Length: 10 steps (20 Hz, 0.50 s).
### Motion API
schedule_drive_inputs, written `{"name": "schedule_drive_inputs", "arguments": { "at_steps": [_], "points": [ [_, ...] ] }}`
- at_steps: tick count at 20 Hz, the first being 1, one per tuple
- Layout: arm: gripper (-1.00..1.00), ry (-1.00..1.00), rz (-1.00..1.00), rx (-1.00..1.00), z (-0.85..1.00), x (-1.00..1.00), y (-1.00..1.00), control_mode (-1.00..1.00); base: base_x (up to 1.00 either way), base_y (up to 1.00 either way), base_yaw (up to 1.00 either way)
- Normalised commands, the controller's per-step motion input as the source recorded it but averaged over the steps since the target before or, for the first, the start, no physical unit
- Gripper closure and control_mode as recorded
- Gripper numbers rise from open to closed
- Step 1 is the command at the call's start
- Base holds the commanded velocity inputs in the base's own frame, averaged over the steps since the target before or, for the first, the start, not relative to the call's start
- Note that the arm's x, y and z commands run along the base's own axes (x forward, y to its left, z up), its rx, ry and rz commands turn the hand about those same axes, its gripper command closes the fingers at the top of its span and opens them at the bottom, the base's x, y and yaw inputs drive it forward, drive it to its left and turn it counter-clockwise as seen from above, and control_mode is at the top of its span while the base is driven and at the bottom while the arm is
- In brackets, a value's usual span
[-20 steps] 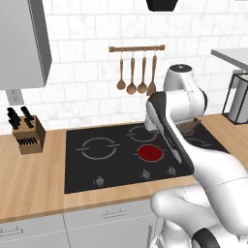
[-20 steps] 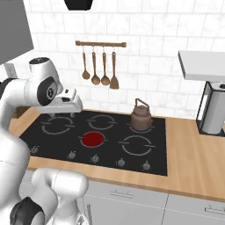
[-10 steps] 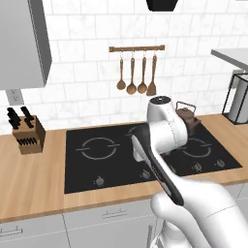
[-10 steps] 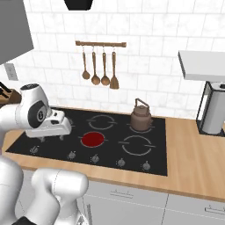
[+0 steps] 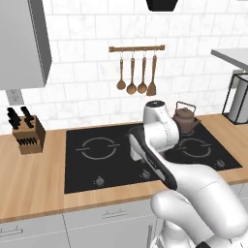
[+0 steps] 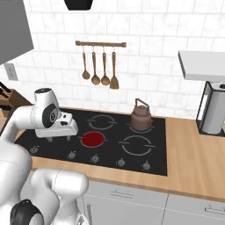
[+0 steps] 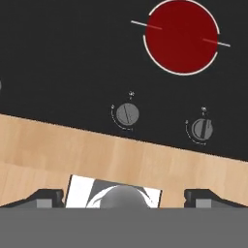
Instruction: Turn off the front center burner of the stove.
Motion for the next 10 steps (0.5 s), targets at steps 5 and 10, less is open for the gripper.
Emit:
{"name": "schedule_drive_inputs", "arguments": {
  "at_steps": [5, 10],
  "points": [
    [-1.00, 0.06, 0.05, 0.00, -0.43, 0.38, 0.00, -1.00, 0.00, 0.00, 0.00],
    [-1.00, 0.01, 0.09, 0.00, -0.55, 0.02, -0.02, -1.00, 0.00, 0.00, 0.00]
  ]
}}
